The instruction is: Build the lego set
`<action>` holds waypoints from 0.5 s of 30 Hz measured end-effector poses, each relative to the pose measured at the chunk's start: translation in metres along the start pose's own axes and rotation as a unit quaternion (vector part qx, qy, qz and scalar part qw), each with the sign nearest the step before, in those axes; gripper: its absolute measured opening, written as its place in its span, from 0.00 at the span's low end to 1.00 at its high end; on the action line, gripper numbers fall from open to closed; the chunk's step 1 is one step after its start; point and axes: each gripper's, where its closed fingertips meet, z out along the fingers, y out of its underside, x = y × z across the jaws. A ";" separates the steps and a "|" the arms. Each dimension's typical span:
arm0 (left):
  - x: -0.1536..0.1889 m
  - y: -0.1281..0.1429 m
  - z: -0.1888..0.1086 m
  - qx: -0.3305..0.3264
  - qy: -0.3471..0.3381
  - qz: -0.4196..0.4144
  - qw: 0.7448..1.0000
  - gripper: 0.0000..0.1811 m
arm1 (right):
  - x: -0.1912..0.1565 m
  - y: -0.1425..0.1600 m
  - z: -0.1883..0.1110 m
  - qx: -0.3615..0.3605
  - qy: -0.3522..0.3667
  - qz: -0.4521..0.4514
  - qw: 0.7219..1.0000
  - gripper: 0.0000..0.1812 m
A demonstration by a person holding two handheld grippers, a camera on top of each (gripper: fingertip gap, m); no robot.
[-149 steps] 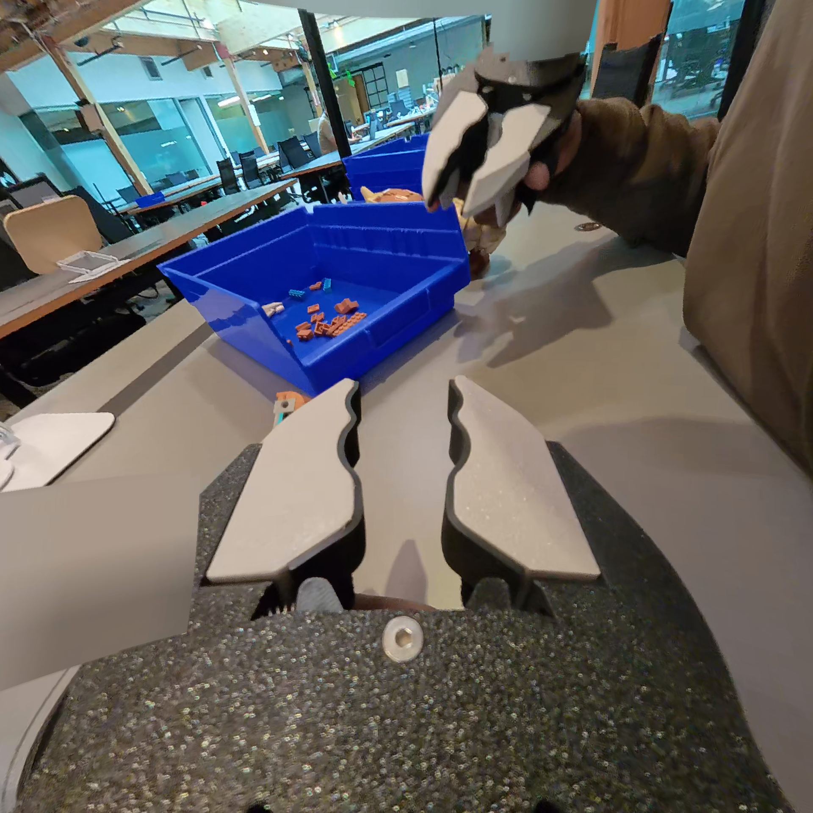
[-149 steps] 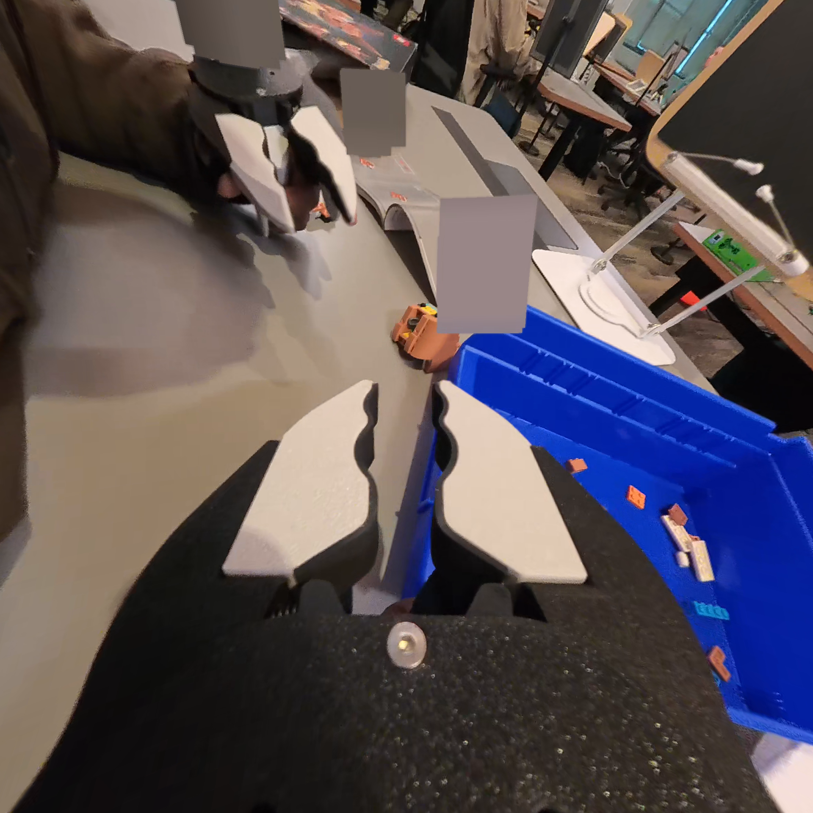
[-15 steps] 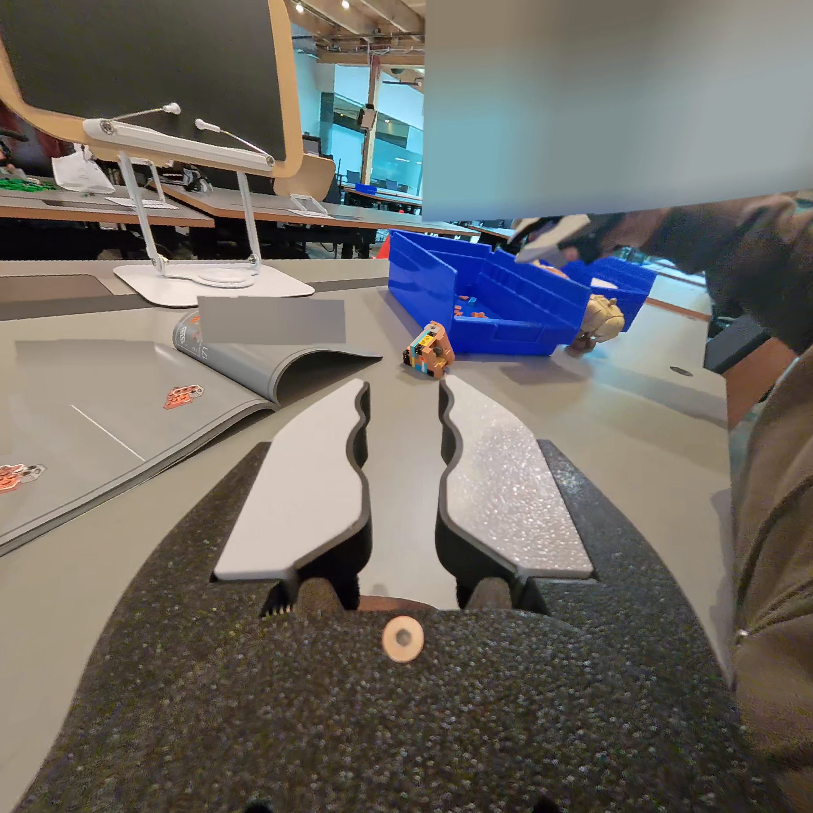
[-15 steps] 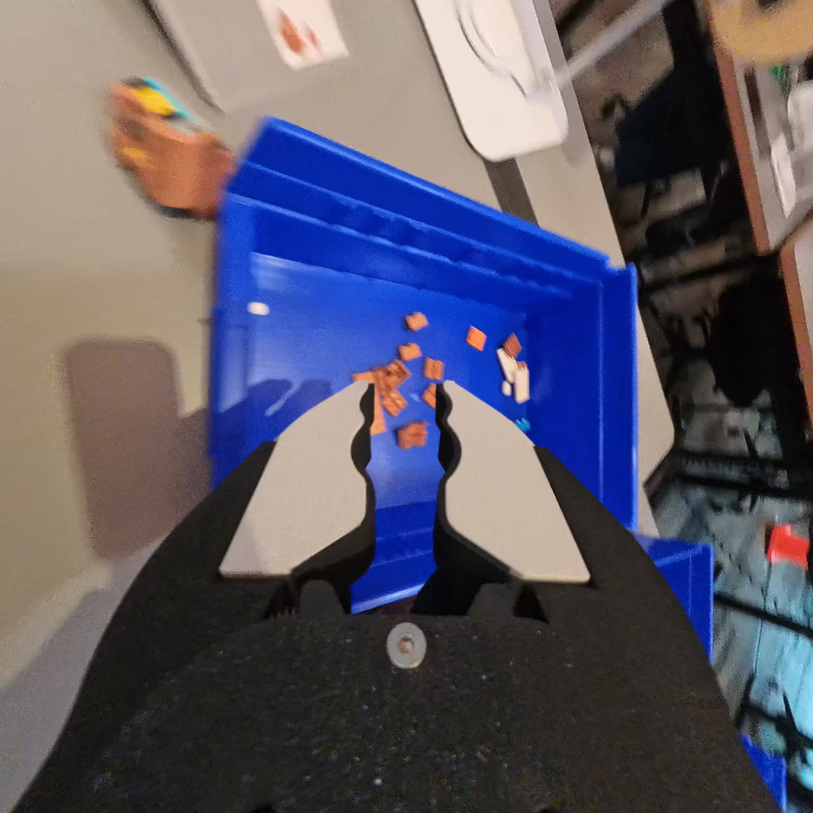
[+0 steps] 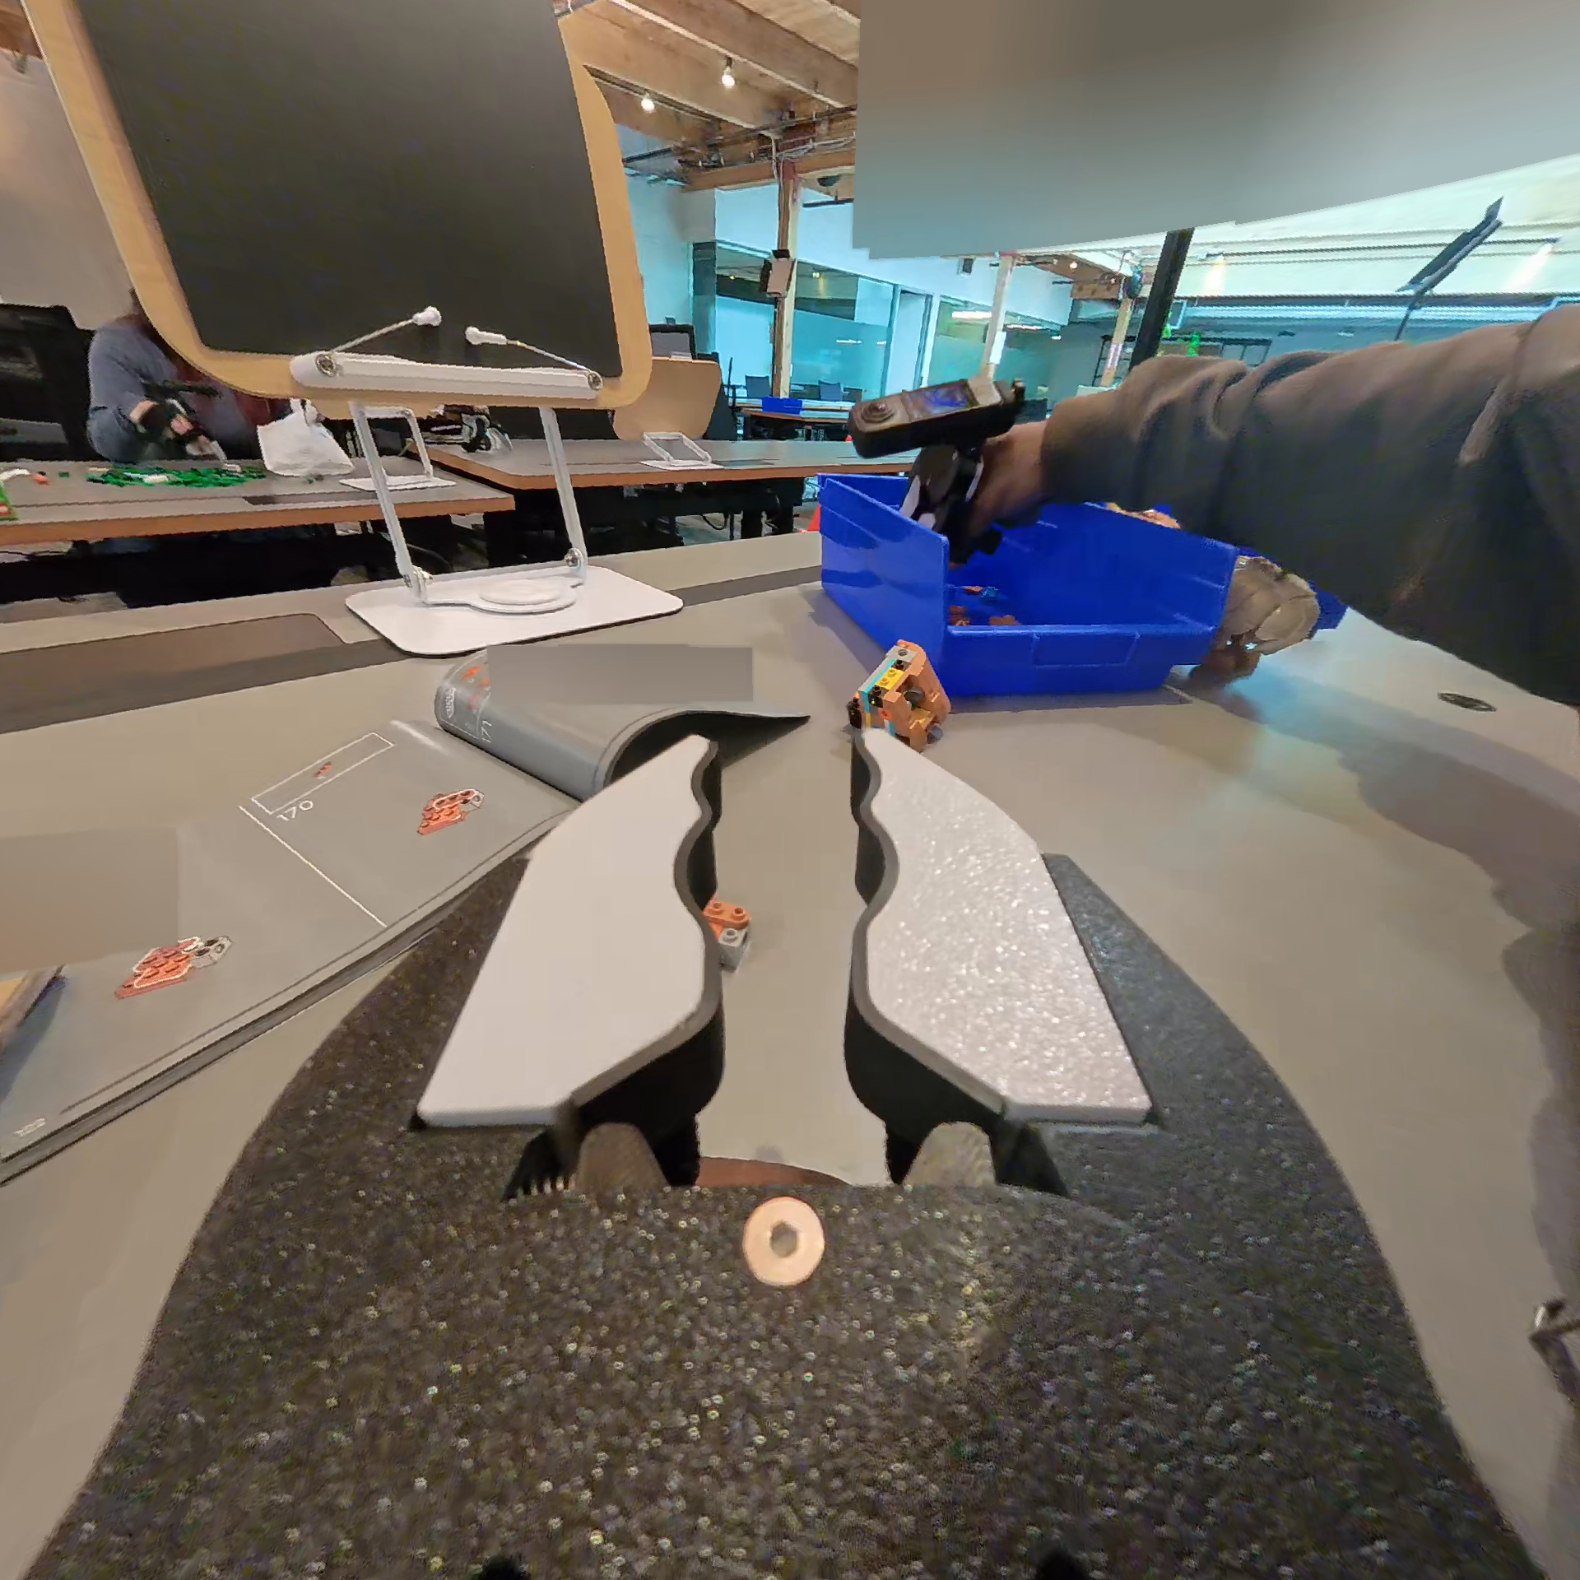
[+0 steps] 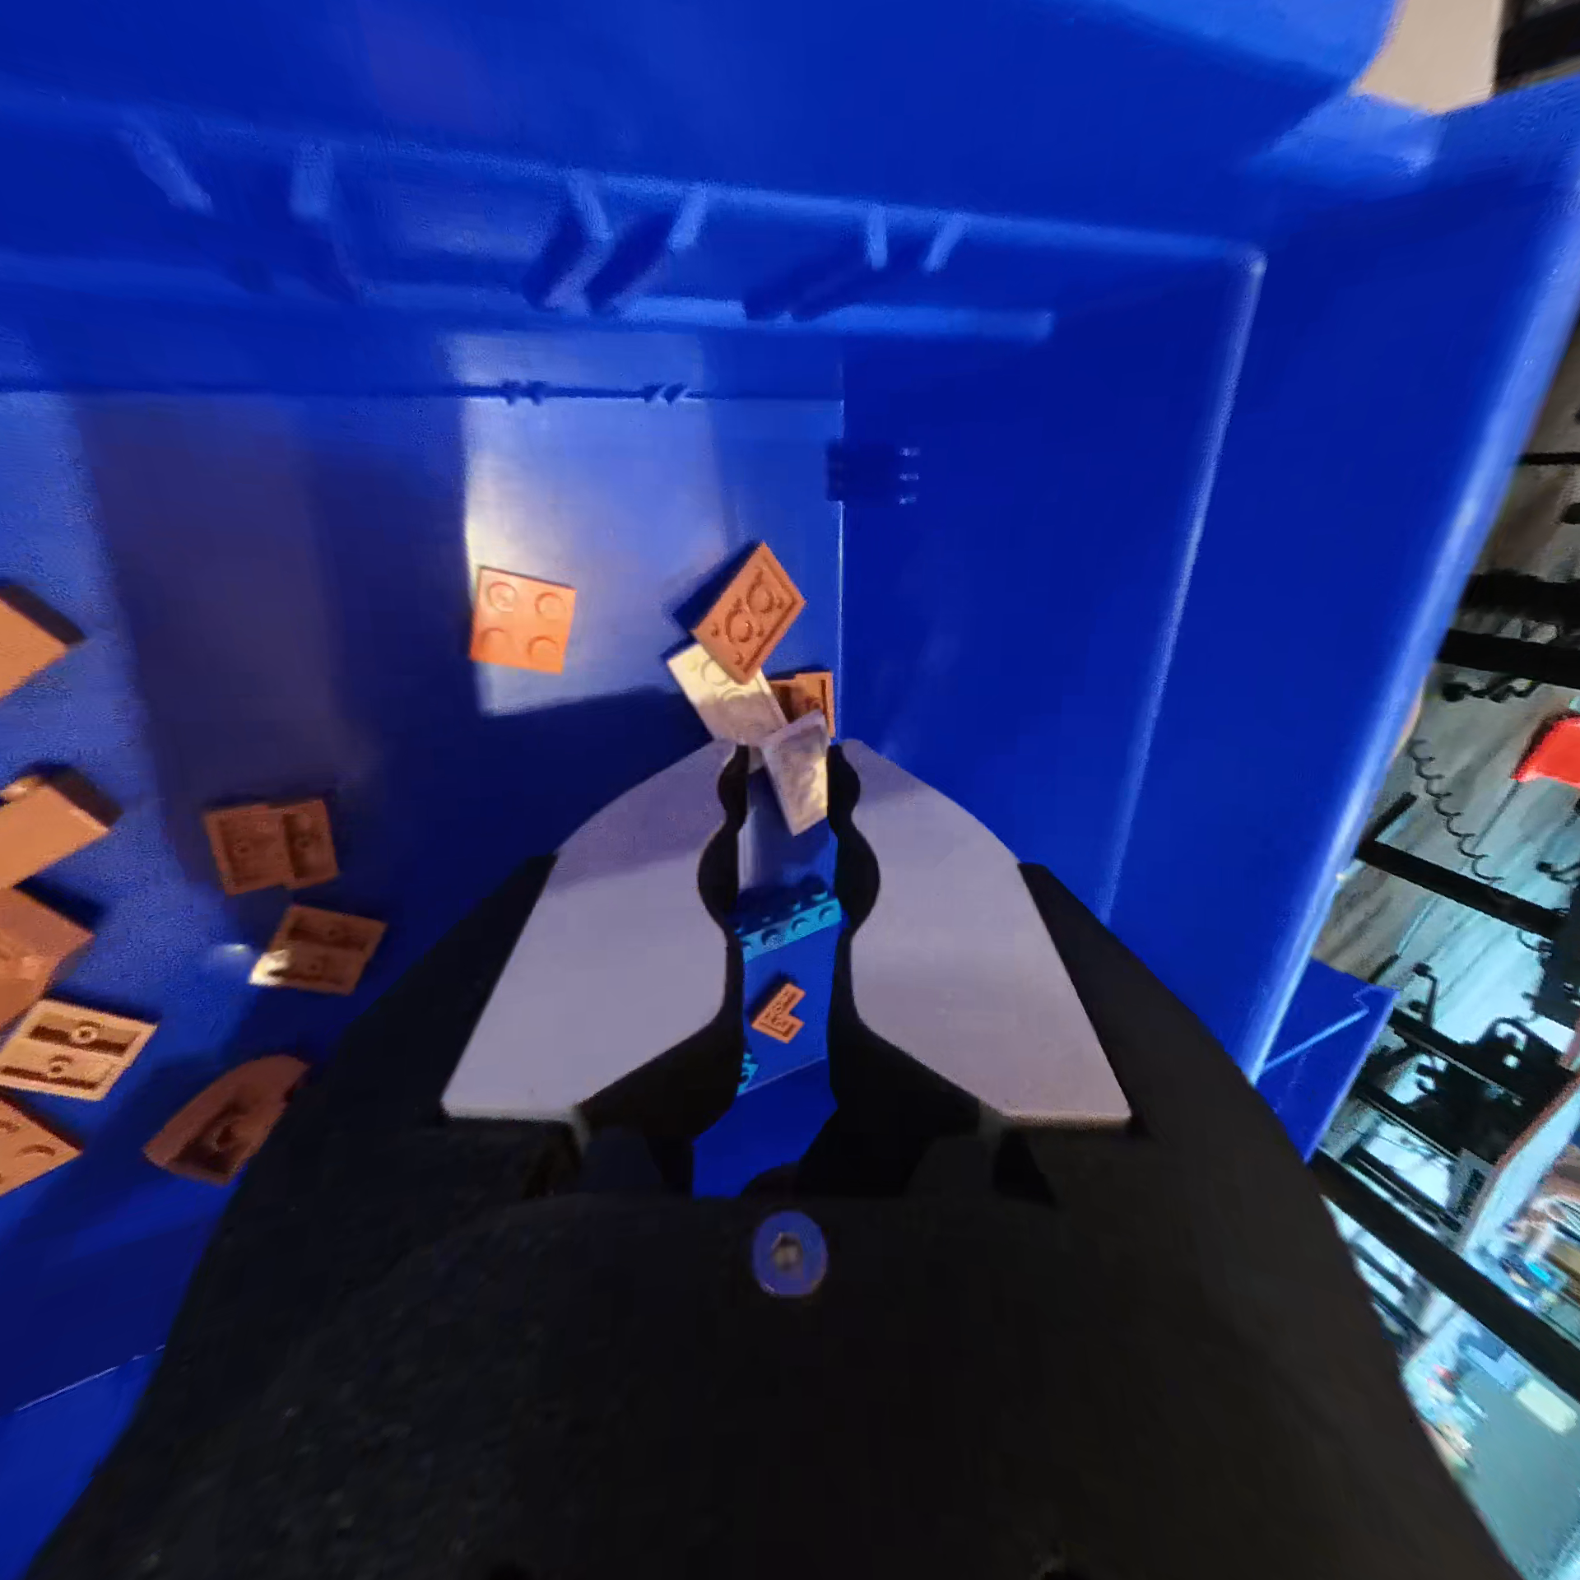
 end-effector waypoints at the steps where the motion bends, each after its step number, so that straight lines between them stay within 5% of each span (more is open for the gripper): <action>1: 0.000 0.000 0.000 -0.001 -0.001 0.002 1.000 0.16 | 0.002 0.001 0.002 -0.009 0.006 -0.009 1.000 0.09; 15: 0.009 0.002 0.003 -0.010 0.009 0.045 0.999 0.16 | 0.002 0.004 0.002 -0.037 -0.002 -0.019 0.999 0.03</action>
